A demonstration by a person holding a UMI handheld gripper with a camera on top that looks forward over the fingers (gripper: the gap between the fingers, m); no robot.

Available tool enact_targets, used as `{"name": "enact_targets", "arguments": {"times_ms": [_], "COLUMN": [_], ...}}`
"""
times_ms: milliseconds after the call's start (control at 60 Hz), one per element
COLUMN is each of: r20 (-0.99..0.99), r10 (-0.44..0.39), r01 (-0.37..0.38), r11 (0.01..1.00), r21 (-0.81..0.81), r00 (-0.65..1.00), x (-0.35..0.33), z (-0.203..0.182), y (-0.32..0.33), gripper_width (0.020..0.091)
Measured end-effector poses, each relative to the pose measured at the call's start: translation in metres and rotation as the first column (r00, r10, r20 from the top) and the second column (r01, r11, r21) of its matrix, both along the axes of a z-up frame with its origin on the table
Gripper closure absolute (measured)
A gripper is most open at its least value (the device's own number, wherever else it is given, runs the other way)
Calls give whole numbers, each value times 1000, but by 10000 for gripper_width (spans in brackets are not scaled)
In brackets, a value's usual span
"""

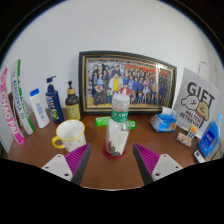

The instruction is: Pour water

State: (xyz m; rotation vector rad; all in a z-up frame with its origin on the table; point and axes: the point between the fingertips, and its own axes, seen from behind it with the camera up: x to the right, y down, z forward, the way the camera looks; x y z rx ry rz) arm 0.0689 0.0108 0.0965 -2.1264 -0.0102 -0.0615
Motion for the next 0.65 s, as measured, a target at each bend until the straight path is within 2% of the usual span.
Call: {"name": "enact_targets", "arguments": {"times_ms": [167,350,467,650], "r20": [-17,46,81,72], "r10": [-8,32,44,18], "r01": [7,-31,-44,-17], "r11": [999,999,999,1000], "r21": [-33,-22,-8,-14], "r00": [1000,998,996,997], "x": [-29,-55,-60,-55], "z": [55,100,117,118], "y": [-80,-161,-196,-230], "gripper_width": [248,250,251,252]}}
